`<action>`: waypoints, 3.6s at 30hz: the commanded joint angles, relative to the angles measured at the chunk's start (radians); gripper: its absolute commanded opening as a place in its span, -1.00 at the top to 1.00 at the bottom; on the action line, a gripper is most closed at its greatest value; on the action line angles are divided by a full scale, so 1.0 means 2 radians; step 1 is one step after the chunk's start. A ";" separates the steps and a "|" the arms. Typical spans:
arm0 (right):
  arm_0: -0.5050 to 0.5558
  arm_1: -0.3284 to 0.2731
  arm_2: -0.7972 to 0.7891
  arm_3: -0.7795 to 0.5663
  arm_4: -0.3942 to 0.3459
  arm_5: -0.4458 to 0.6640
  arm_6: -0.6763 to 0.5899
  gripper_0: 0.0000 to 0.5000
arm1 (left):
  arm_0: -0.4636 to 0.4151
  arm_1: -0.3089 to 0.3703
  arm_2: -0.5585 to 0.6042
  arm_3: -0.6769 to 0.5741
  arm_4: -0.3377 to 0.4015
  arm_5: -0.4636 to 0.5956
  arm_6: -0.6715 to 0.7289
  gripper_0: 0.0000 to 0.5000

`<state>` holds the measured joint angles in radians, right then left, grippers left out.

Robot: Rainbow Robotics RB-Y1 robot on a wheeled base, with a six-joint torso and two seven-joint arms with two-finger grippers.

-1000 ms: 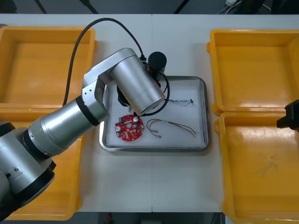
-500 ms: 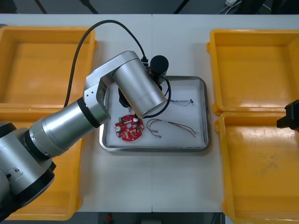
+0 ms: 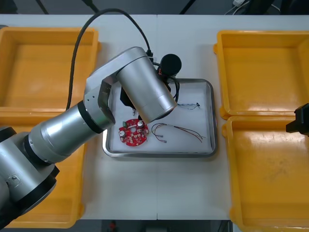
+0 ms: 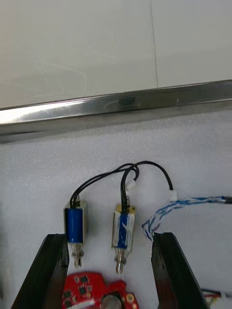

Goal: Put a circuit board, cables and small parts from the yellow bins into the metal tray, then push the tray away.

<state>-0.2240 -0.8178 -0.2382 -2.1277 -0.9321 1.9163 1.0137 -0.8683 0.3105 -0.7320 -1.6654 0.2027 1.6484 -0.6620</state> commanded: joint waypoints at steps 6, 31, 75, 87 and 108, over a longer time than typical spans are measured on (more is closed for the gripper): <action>0.005 -0.011 -0.016 -0.015 -0.003 0.002 -0.021 -1.00 | -0.011 0.049 0.075 -0.134 0.043 0.092 -0.047 -1.00; -0.031 -0.008 0.021 -0.034 -0.005 0.002 -0.019 -1.00 | 0.156 0.319 0.409 -0.220 0.350 0.076 -0.239 -1.00; -0.380 0.133 0.525 0.104 0.004 -0.065 0.253 -1.00 | 0.518 0.327 0.607 -0.362 0.391 0.025 -0.216 -1.00; -0.378 0.151 0.638 0.095 0.086 -0.149 0.300 -1.00 | 0.519 0.326 0.601 -0.363 0.401 0.018 -0.224 -1.00; -0.347 0.164 0.716 0.090 0.184 -0.203 0.298 -1.00 | 0.520 0.326 0.600 -0.363 0.406 0.013 -0.239 -1.00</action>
<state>-0.9296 -0.5163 1.1728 -1.9134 -0.5845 1.5202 1.6081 0.1437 0.9263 0.4503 -2.3632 1.0099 1.6867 -1.0798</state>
